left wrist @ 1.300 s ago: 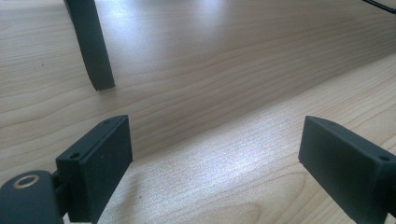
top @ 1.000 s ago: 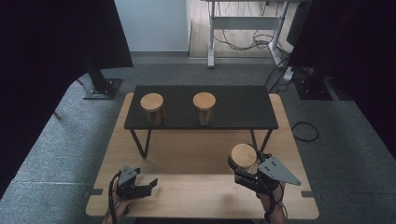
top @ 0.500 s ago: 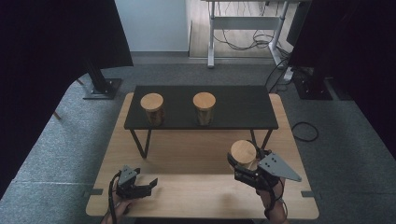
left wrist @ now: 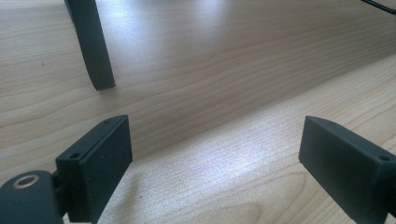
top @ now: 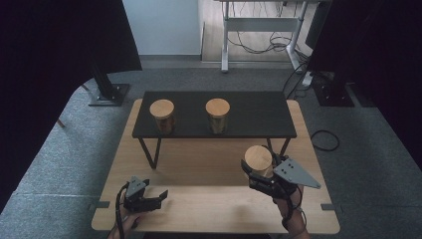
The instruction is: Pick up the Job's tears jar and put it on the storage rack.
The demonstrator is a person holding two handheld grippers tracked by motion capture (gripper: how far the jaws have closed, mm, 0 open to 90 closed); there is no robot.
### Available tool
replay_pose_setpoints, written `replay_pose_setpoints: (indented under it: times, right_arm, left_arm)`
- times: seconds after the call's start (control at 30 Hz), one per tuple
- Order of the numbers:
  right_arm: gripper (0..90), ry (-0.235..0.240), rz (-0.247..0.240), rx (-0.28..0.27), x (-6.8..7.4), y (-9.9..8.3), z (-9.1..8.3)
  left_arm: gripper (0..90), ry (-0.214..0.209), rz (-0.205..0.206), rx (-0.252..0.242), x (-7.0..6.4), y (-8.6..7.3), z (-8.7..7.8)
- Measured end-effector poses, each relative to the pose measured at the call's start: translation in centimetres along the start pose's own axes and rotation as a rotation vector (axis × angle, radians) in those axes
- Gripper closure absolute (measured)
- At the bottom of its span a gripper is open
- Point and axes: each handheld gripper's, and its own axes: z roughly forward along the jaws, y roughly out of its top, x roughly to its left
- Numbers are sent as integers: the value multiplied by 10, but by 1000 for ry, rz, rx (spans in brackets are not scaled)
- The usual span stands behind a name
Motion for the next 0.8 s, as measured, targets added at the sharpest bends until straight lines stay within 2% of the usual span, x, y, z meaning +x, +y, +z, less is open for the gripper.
replay_pose_setpoints:
  times: [0.8]
  right_arm:
    - [232, 17, -1, -17, -3, 12, 5]
  left_arm:
    - [90, -1, -3, -1, 0, 0, 0]
